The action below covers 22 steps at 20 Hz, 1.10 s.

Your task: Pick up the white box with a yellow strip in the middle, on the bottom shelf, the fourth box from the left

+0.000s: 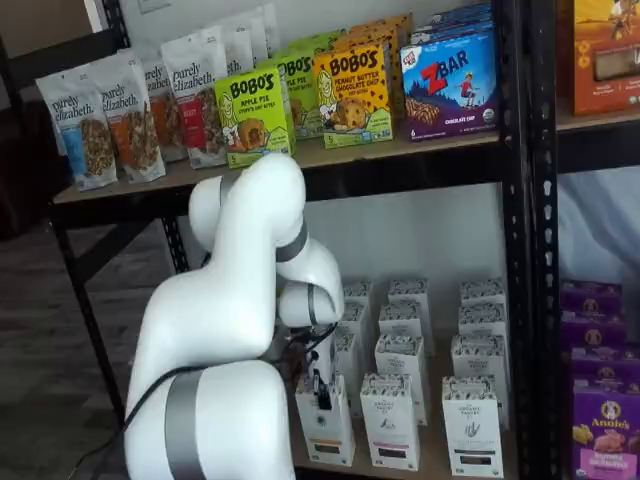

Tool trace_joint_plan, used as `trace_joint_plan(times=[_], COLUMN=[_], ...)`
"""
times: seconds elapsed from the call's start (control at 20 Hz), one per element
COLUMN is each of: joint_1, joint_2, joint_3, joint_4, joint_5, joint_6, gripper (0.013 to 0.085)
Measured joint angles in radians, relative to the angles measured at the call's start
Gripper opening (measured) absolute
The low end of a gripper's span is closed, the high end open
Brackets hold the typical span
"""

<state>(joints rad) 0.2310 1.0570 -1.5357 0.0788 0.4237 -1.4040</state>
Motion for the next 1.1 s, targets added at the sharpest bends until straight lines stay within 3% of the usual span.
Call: trace_joint_plan(times=[0.2,0.4,0.7,1.1], joint_1=[0.003,0.011,0.031,0.073], joint_2=[-0.010,-0.024,-0.031,-0.093], joint_3=[0.012,0.031,0.047,0.130], joint_4=[-0.014,0.027,-0.007,-0.015], joint_5=[0.002,0.002,-0.018,-0.020], joint_6=[0.015,-0.013,0.035,0.084], gripper=[0.0530,0.0490,0.0490,0.0490])
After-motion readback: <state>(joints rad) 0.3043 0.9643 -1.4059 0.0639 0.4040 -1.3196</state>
